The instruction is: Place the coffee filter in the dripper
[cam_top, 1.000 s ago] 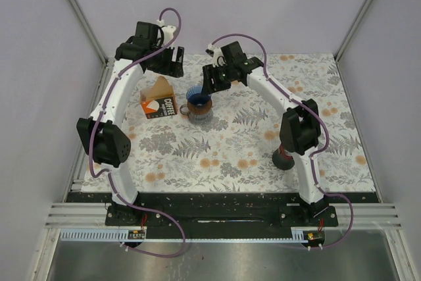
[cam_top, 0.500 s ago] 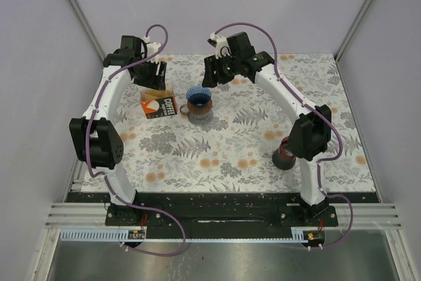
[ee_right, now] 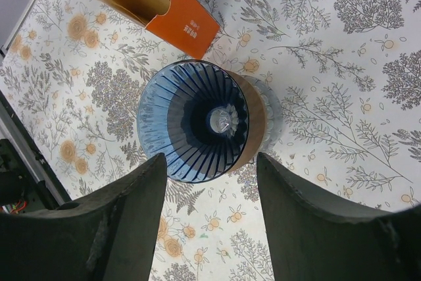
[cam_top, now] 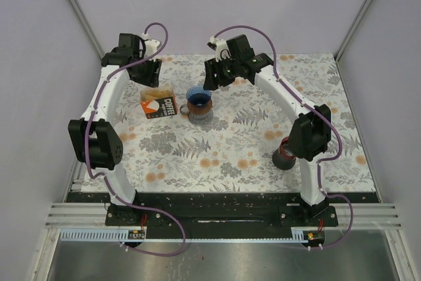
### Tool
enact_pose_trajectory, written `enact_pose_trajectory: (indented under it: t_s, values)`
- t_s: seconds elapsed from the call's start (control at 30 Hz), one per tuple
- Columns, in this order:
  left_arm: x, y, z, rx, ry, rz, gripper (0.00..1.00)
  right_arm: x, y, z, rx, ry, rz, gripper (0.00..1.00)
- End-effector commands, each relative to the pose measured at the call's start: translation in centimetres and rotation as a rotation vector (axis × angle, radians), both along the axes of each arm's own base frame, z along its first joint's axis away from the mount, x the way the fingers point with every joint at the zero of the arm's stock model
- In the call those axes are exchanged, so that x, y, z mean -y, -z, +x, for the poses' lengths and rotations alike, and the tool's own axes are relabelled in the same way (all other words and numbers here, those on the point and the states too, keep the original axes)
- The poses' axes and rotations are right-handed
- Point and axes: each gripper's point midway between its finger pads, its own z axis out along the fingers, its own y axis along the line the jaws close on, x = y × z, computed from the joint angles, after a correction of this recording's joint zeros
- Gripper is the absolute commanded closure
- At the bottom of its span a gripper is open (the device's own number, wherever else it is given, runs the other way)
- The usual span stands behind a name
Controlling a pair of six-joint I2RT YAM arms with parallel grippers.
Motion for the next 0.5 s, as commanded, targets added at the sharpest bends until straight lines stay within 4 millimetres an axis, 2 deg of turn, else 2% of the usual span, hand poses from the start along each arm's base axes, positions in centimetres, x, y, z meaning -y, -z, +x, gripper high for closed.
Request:
enact_pose_trajectory:
  t_s: [0.0, 0.17, 0.47]
  values:
    - [-2.2, -1.3, 0.8, 0.029, -0.047, 0.088, 0.51, -0.2, -3.2, -0.4, 0.089, -0.018, 0.028, 0.35]
    - [-3.1, 0.7, 1.0, -0.041, -0.072, 0.107, 0.56, -0.1, -2.7, -0.4, 0.080, -0.017, 0.019, 0.35]
    - [-3.8, 2.8, 1.8, -0.087, -0.092, 0.128, 0.64, 0.0, -2.1, -0.4, 0.079, -0.018, 0.011, 0.36]
